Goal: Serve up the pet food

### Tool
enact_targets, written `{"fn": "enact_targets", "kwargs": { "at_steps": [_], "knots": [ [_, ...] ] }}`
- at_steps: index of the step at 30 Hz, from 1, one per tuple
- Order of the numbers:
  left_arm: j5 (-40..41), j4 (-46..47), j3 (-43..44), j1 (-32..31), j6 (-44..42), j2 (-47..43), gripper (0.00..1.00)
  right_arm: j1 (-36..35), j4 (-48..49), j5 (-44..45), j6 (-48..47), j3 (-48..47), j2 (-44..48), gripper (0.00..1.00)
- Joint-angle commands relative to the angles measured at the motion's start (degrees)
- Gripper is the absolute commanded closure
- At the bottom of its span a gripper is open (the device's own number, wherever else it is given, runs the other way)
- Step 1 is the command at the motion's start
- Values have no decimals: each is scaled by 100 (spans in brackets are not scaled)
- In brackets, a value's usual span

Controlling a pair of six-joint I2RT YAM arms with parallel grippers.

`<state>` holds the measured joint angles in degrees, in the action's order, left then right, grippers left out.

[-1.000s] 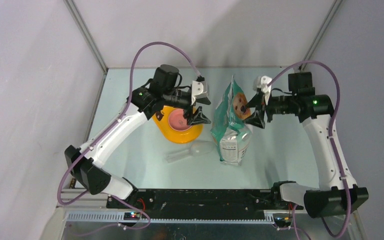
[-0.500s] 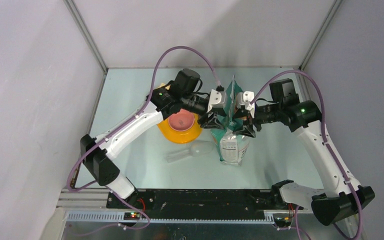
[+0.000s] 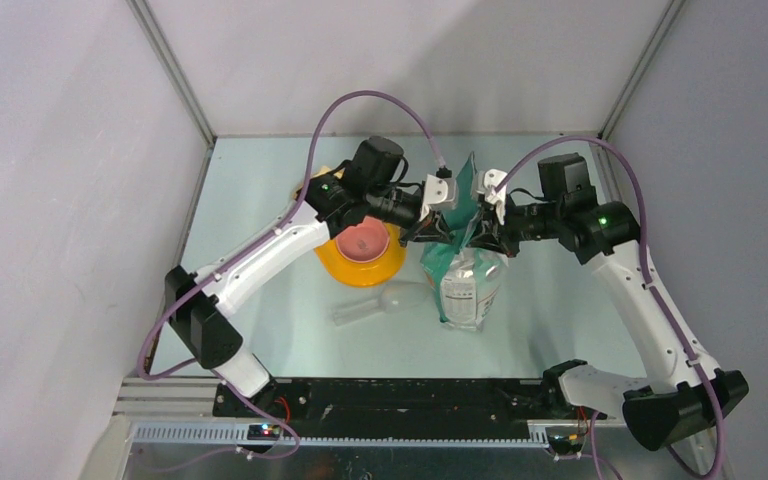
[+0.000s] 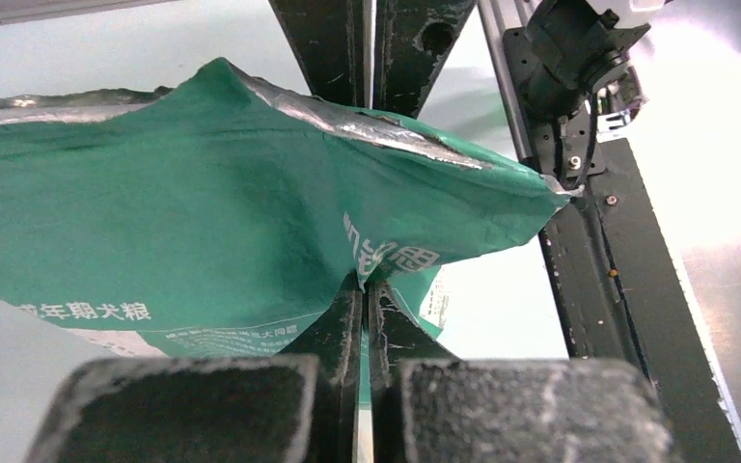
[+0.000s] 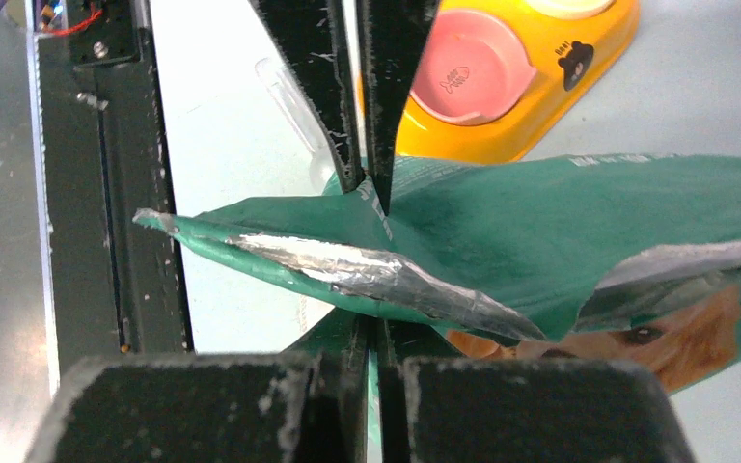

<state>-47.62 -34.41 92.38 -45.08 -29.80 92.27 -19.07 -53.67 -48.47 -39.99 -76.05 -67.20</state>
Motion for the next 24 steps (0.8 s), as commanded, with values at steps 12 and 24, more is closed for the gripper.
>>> {"fn": "enact_targets", "kwargs": {
  "at_steps": [12,24],
  "knots": [
    [2451,1959,-1662,250,4328,-1174,100,-1304,3132,3118,2603,2736,3151,100],
    [2293,897,-1205,345,3102,-1403,52,-1372,1860,2242,2742,1317,2517,46]
  ]
}}
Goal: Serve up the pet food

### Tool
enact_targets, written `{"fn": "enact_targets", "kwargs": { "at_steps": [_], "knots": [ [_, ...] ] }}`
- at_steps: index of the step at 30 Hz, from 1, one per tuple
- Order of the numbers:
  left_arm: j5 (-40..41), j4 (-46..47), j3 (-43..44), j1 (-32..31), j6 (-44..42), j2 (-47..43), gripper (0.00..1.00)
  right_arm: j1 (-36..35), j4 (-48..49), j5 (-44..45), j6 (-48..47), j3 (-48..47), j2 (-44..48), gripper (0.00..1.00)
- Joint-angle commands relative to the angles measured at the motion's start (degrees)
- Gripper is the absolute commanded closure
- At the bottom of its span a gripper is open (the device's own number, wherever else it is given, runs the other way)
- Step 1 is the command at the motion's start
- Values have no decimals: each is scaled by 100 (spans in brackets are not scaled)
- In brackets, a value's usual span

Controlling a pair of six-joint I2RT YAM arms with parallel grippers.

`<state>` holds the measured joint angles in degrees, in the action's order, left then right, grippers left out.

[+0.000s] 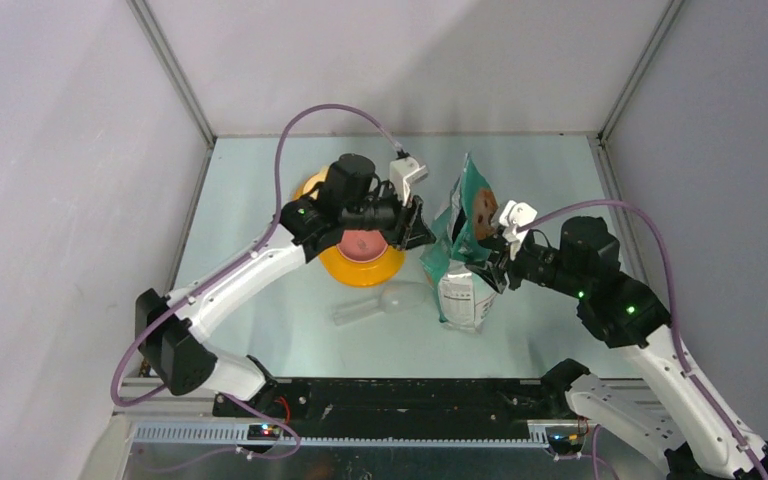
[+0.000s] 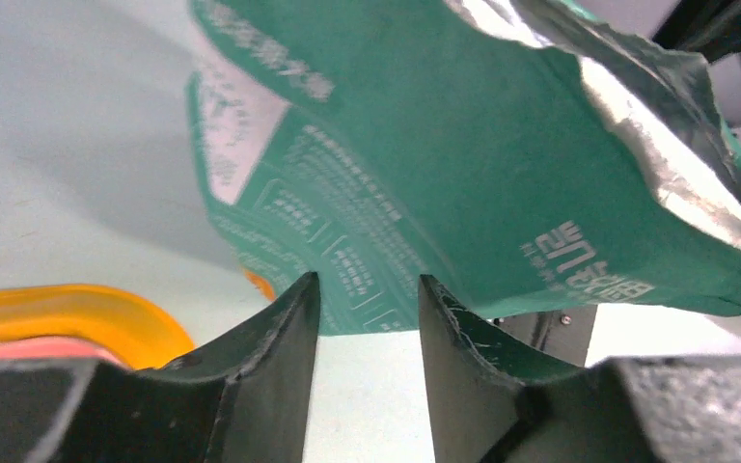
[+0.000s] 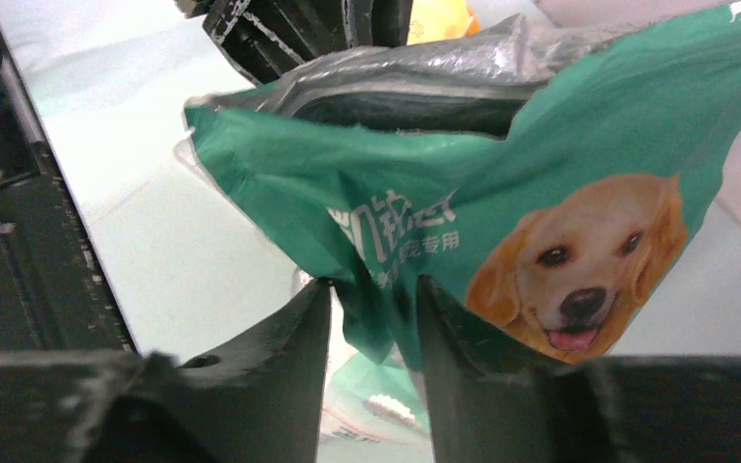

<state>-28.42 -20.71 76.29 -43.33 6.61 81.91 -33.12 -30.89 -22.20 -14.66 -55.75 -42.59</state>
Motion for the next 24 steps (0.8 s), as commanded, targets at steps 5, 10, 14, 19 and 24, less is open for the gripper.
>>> {"fn": "enact_targets", "kwargs": {
  "at_steps": [5,10,14,19,24],
  "knots": [
    [1465,-1309,1026,280,-1257,-414,43,129,-819,-359,911,-1487,-444,35],
    [1630,-1515,1682,291,-1274,-374,36,208,-624,288,1975,-2122,-1106,35],
    [1436,-1571,1900,291,-1085,-363,31,245,-523,657,2785,-2521,-1610,42],
    [1217,-1712,2221,291,-719,-231,28,210,-729,1121,3195,-2748,-1891,46],
    [1034,-1521,2671,292,16,-11,28,222,-855,1541,3278,-2699,-1815,50]
  ]
}}
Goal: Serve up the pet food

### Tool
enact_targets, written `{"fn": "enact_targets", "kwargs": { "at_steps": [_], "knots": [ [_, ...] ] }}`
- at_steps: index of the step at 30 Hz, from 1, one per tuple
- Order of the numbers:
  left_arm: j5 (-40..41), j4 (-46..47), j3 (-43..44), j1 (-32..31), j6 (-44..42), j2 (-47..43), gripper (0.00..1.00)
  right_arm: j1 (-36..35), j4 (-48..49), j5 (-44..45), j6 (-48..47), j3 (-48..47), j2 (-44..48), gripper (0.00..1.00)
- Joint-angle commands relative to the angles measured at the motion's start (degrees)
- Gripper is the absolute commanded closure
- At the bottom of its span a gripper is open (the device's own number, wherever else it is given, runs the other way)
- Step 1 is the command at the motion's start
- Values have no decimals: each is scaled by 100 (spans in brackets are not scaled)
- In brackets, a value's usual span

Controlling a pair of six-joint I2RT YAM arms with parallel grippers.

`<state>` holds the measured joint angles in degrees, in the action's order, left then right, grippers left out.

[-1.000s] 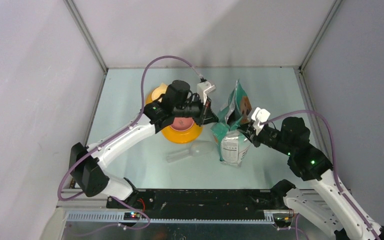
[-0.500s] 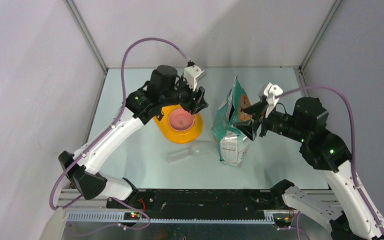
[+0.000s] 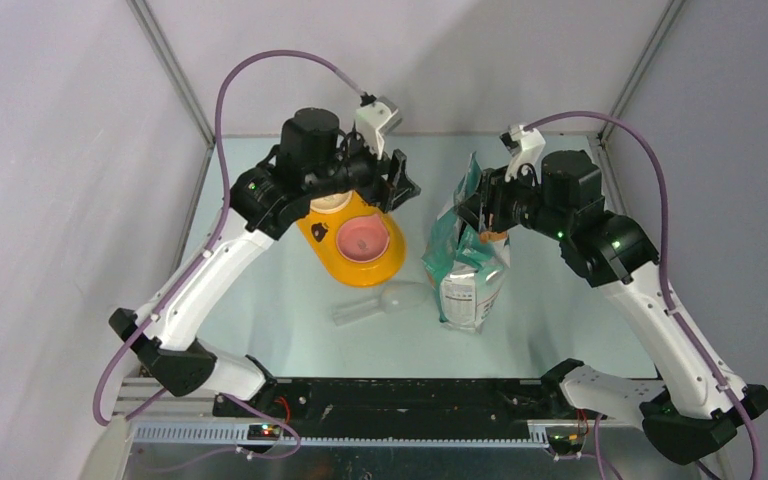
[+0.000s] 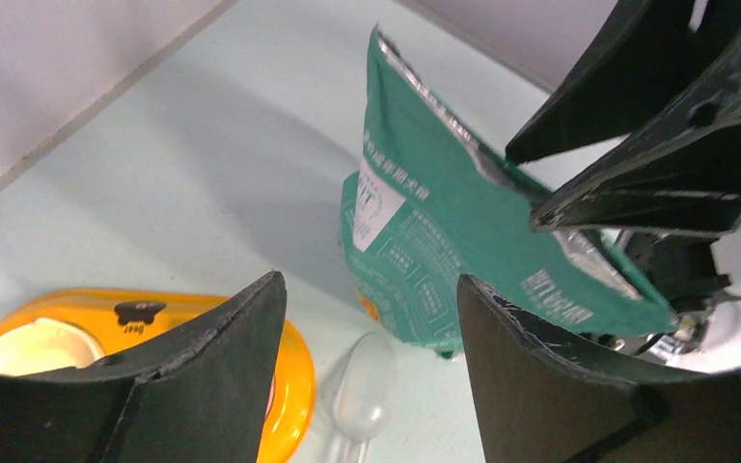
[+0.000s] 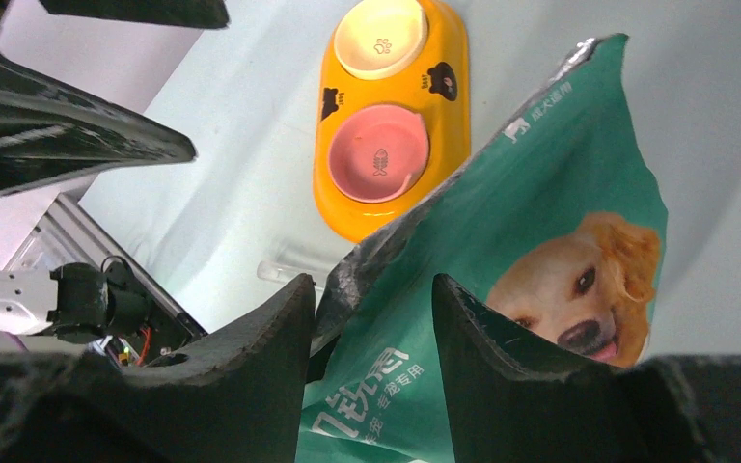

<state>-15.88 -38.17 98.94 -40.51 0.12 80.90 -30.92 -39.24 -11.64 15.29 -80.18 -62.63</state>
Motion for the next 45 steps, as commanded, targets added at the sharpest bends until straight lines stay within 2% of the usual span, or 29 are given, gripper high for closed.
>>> {"fn": "enact_targets", "kwargs": {
  "at_steps": [1,5,9,14,17,22,29,36,45],
  "knots": [
    [-243,285,429,14,909,117,28,36,-10,446,295,-245,216,50],
    [-580,656,565,-8,1522,309,29,232,128,-349,353,-241,359,46],
    [-827,889,684,-83,2052,535,32,296,58,-497,244,-251,489,43],
    [-377,857,633,-503,2601,663,34,745,13,-632,-215,-44,687,43],
    [-26,605,501,-824,2587,678,38,1175,48,-602,-544,195,876,43],
    [146,392,541,-890,2505,717,48,1498,47,-615,-663,318,1051,43],
    [-202,42,361,-890,2019,702,48,1661,131,-564,-699,328,1014,43],
    [-825,123,187,-893,1843,677,45,1711,262,-622,-608,359,874,43],
    [-646,49,305,-909,1943,838,50,1731,323,-660,-576,412,935,44]
  ]
}}
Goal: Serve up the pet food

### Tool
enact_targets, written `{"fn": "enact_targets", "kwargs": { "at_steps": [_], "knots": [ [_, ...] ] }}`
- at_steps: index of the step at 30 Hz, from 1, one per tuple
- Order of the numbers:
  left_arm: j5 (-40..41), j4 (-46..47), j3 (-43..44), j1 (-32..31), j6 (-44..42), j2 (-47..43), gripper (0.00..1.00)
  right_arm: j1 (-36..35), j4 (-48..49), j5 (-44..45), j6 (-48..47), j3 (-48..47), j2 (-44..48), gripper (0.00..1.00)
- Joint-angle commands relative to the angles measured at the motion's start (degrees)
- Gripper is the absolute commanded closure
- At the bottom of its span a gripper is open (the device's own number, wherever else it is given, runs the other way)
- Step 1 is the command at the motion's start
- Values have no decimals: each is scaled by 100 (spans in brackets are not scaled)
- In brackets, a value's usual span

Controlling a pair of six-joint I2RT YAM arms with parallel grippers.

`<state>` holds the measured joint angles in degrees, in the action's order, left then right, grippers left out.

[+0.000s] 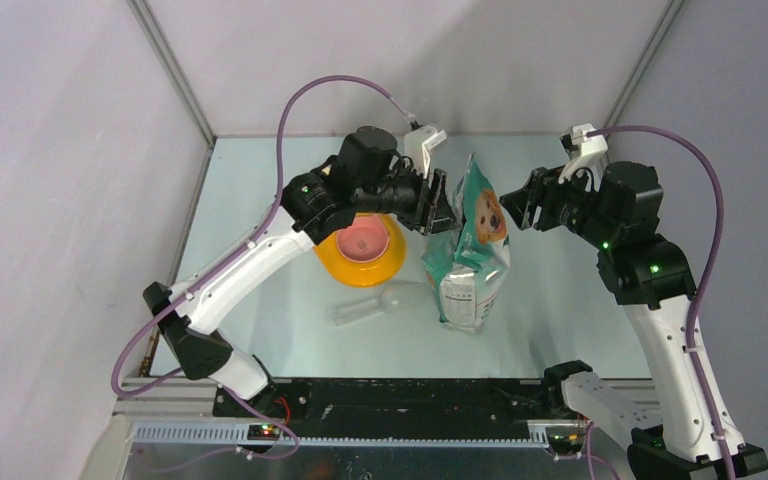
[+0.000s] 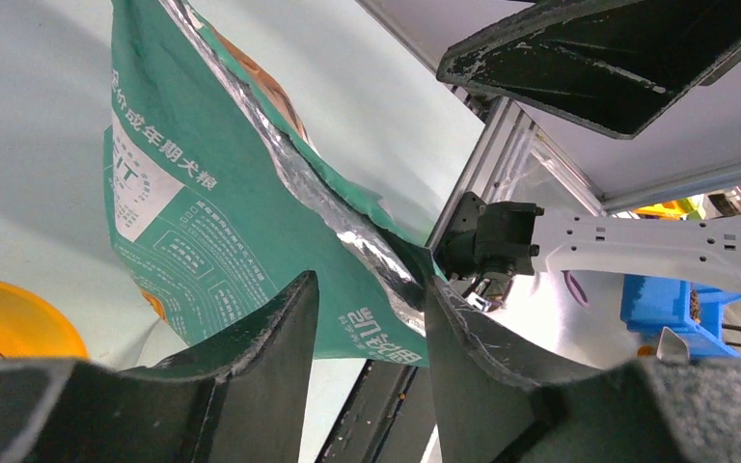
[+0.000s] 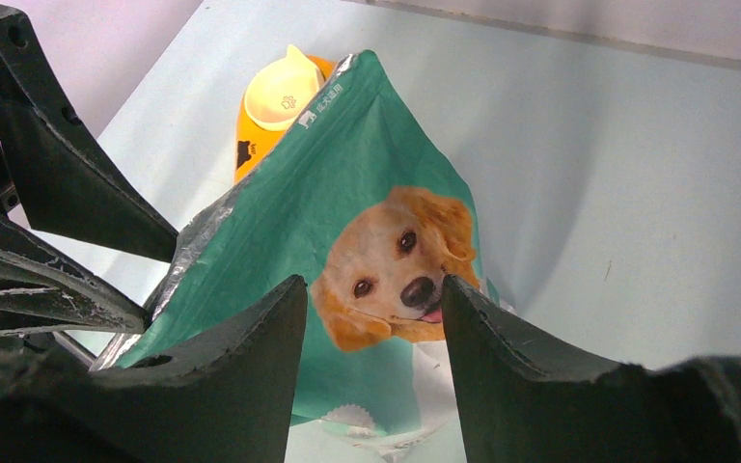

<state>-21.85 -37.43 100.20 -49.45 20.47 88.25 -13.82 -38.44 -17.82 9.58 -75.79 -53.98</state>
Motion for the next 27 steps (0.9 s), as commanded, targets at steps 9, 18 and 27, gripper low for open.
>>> {"fn": "enact_targets", "kwargs": {
  "at_steps": [9,18,27],
  "knots": [
    [492,-321,680,-95,-230,640,52,-169,209,56,-97,-32,7,44],
    [1298,-539,1458,-82,-743,1185,54,-312,165,344,-328,50,150,46],
    [1775,-809,1561,-65,-777,1021,62,-312,43,46,-123,99,341,46]
  ]
}}
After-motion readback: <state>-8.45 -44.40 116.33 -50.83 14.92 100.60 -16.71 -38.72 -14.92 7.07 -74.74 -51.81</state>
